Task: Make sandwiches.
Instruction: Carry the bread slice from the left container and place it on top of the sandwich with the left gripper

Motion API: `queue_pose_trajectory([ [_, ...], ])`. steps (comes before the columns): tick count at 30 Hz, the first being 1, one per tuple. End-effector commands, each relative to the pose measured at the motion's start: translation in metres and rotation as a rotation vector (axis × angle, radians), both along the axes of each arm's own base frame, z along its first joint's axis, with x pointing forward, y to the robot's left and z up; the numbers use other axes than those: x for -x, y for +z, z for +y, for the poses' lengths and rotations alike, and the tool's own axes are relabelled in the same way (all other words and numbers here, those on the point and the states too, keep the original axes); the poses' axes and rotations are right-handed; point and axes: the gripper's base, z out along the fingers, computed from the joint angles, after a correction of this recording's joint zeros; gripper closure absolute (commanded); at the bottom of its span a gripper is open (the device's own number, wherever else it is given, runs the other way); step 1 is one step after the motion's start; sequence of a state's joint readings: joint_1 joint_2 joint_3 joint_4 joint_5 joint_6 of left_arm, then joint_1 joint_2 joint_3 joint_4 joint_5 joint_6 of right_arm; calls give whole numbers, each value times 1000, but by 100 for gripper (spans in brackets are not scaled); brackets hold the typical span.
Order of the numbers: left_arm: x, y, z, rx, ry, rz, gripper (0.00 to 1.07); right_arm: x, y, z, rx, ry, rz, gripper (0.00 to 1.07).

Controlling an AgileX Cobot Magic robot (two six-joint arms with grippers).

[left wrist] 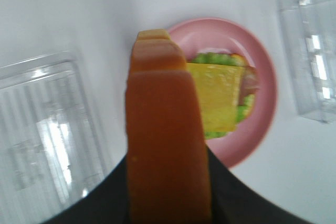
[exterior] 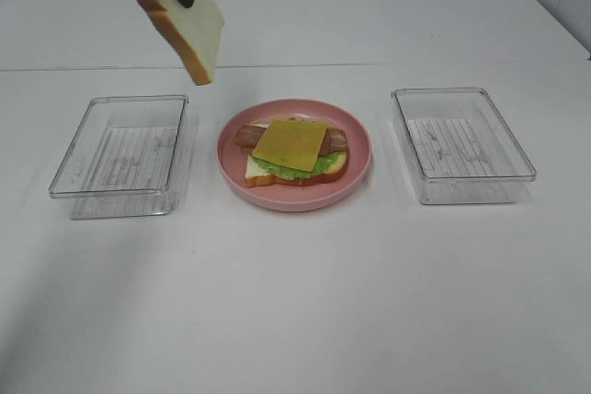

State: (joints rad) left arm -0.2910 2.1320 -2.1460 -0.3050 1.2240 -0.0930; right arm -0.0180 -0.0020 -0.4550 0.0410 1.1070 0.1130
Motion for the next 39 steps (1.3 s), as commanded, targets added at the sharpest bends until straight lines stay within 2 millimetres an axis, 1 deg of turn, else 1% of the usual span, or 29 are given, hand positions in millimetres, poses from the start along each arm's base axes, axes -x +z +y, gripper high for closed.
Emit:
queue_pose_trajectory([
  [1, 8, -11, -20, 143, -163, 111, 107, 3, 0, 0, 4, 1, -41, 15],
  [2, 4, -21, -25, 186, -196, 117, 107, 3, 0, 0, 4, 1, -41, 15],
  [3, 4, -21, -25, 186, -196, 117, 107, 3, 0, 0, 4, 1, -41, 15],
  [4, 2, -28, -28, 211, -207, 131, 107, 3, 0, 0, 4, 1, -41, 15],
  [5, -3, -44, -37, 255, -222, 154, 107, 3, 0, 0, 4, 1, -41, 15],
  [6, -3, -44, -37, 255, -222, 154, 107, 3, 0, 0, 4, 1, -41, 15],
  [7, -6, -52, -40, 272, -228, 157, 107, 3, 0, 0, 4, 2, -41, 15],
  [8, -6, -52, -40, 272, -228, 157, 107, 3, 0, 0, 4, 2, -41, 15],
  [10, -17, -81, -53, 325, -229, 156, 107, 3, 0, 1, 1, 3, -41, 15],
  [11, -17, -81, -53, 325, -229, 156, 107, 3, 0, 1, 1, 3, -41, 15],
  [12, -20, -88, -56, 338, -219, 153, 107, 3, 0, 1, 1, 3, -41, 15],
  [13, -25, -99, -61, 359, -192, 147, 107, 3, 0, 1, 1, 3, -41, 15],
  [14, -25, -99, -61, 359, -192, 147, 107, 3, 0, 1, 1, 3, -41, 15],
  [16, -29, -113, -66, 384, -163, 147, 107, 3, 0, 1, 1, 3, -41, 15],
  [17, -29, -113, -66, 384, -163, 147, 107, 3, 0, 1, 1, 3, -41, 15],
  [18, -31, -118, -71, 396, -149, 140, 107, 3, 0, 1, 1, 3, -41, 15],
  [22, -35, -126, -74, 419, -119, 132, 107, 3, 0, 1, 1, 3, -41, 15],
  [26, -36, -136, -77, 473, -95, 166, 107, 3, 0, 1, 1, 3, -41, 15],
  [27, -36, -136, -77, 473, -95, 166, 107, 3, 0, 1, 1, 3, -41, 15],
  [28, -36, -142, -78, 471, -97, 184, 107, 3, 0, 1, 1, 3, -41, 15],
  [31, -36, -149, -78, 468, -97, 201, 107, 3, 0, 1, 1, 3, -41, 15],
  [39, -36, -150, -78, 466, -96, 203, 107, 3, 0, 1, 1, 3, -41, 15],
])
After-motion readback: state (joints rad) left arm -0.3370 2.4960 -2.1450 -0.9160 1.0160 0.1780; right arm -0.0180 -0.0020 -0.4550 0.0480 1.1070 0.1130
